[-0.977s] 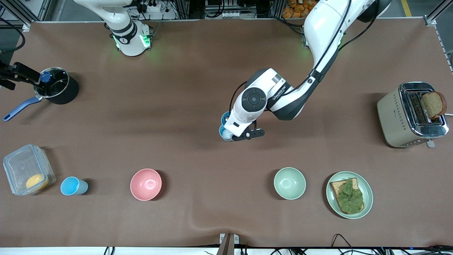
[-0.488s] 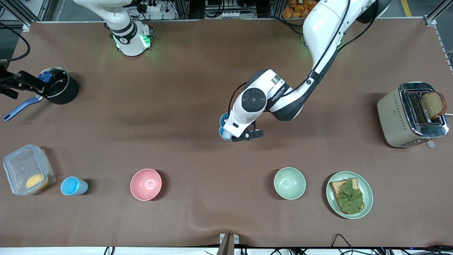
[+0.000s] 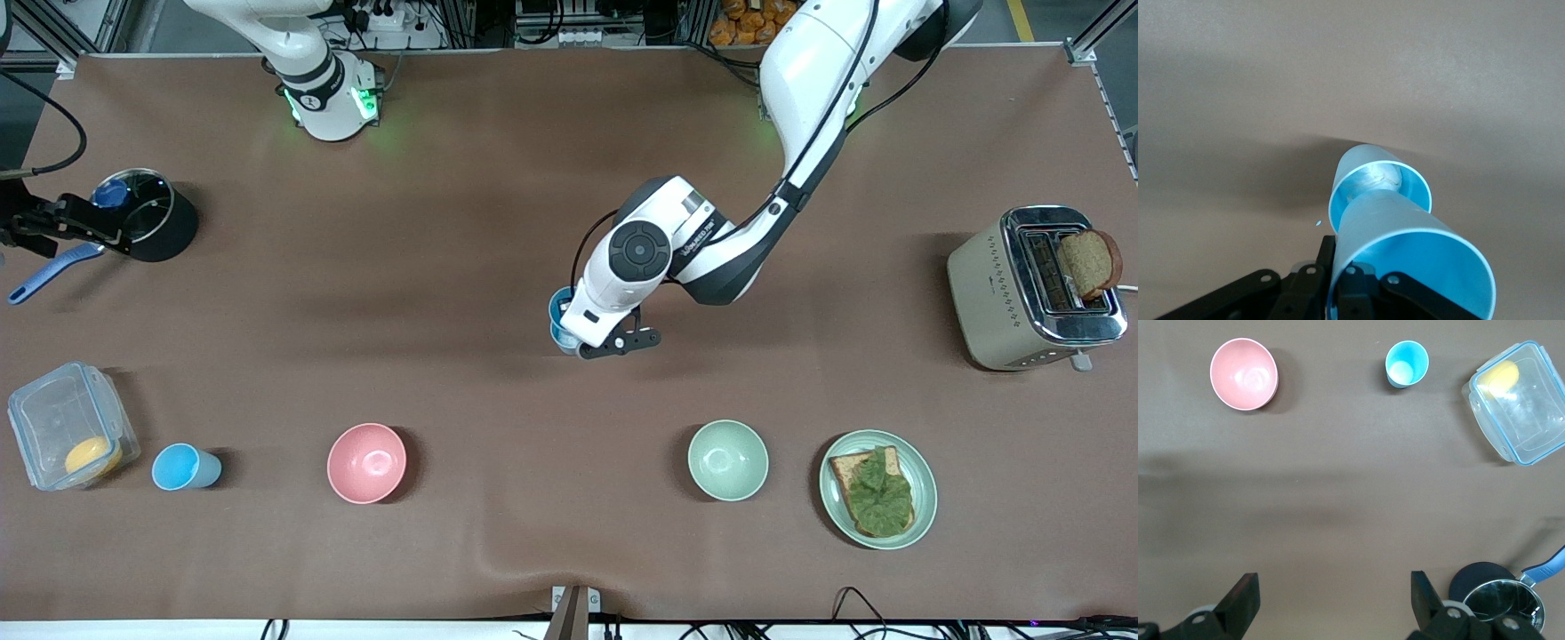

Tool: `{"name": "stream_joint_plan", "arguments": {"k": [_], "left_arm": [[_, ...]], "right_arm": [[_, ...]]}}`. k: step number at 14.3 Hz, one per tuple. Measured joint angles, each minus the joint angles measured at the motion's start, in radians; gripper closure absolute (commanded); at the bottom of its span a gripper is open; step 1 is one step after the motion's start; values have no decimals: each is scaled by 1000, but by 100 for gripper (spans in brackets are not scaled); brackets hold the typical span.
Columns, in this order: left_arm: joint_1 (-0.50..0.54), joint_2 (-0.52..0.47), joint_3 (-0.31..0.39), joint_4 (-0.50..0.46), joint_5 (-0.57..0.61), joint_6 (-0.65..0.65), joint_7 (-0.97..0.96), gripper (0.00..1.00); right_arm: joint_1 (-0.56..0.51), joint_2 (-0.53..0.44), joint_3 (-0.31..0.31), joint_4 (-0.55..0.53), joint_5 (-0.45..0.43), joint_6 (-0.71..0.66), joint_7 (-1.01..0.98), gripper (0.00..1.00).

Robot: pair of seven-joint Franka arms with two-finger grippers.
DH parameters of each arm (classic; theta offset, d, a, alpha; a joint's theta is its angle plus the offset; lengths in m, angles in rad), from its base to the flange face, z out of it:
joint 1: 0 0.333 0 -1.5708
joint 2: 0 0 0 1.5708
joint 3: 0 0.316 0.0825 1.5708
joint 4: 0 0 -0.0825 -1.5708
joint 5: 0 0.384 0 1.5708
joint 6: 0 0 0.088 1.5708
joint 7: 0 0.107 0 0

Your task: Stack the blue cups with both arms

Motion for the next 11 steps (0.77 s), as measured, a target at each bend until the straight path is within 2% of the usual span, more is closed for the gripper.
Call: {"name": "stream_joint_plan", "arguments": {"k": [4, 5, 6, 11], "left_arm": [[0, 8, 8, 0, 1, 20, 0, 100], [0, 9, 11, 0, 1, 23, 0, 74], [1, 9, 12, 0, 1, 25, 0, 1], [12, 4, 13, 21, 3, 31, 0, 0]], "right_arm": [[2, 0, 1, 20, 0, -11, -1, 0], [1, 0, 0, 28, 0, -12, -1, 0], [1, 0, -1, 36, 0, -14, -1, 0], [7, 0, 4, 49, 0, -39, -1, 0]]}}
